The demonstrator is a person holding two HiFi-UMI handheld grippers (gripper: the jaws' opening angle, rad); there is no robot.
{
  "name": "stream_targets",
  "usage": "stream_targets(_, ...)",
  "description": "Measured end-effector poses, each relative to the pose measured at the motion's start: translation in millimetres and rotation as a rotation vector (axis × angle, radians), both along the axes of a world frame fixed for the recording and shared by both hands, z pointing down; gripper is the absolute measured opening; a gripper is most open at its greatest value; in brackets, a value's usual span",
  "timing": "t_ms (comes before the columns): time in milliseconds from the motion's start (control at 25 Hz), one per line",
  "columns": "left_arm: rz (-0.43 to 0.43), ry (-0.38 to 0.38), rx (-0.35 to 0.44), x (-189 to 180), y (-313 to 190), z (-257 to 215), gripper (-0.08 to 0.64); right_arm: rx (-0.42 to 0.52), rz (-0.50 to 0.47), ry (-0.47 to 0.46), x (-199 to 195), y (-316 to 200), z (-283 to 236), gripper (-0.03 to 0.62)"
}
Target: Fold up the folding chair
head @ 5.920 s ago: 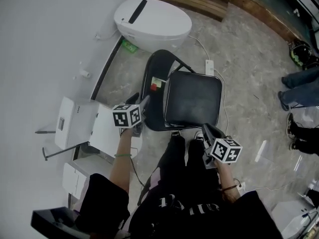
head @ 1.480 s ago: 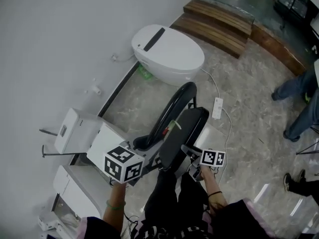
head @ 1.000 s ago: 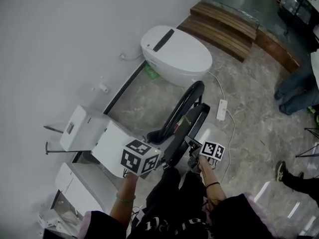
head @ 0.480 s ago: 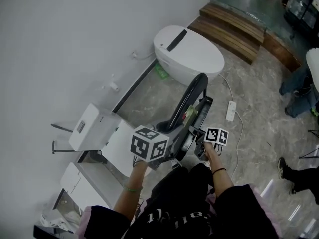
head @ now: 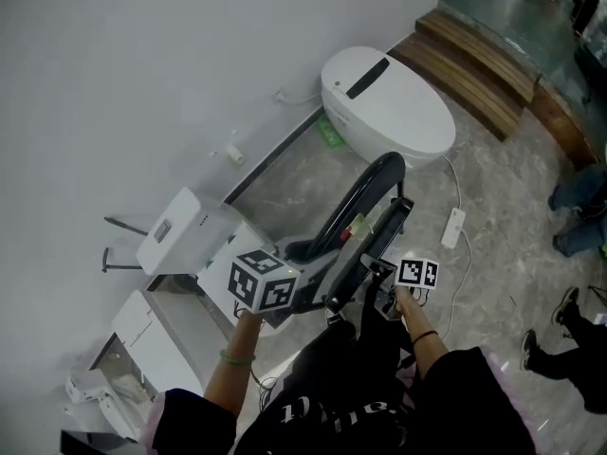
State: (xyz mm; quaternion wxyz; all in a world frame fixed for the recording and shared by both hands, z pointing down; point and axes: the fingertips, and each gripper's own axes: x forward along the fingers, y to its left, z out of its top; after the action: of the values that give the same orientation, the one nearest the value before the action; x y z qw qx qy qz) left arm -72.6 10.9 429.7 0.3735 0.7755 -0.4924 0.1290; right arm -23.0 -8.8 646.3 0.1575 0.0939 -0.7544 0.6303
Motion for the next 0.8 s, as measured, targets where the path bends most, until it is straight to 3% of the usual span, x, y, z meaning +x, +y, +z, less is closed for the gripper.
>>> stream_targets(160, -0.050, -0.002, -0.012, -14.8, -0.5, 4.1, 0.104, -0.043, -0.113, 0.029, -10.4, 1.9, 2.6, 0.091)
stream_targets(440, -0.304, 0.013, -0.105, -43.7, -24.4, 5.4, 0.101, -0.051, -0.326, 0.051, -27.9, -27.2, -3.5, 0.084)
stream_targets(600, -0.382, 0.041, -0.095, -48.1, -47.8, -10.2, 0.106, -0.061, -0.374, 0.040, -39.2, -48.4, -14.3, 0.084)
stream_targets(800, -0.404, -0.015, -0.080, -62.6, -65.9, -28.4, 0.106, -0.081, -0.390, 0.001, -64.6, -65.2, -28.8, 0.084)
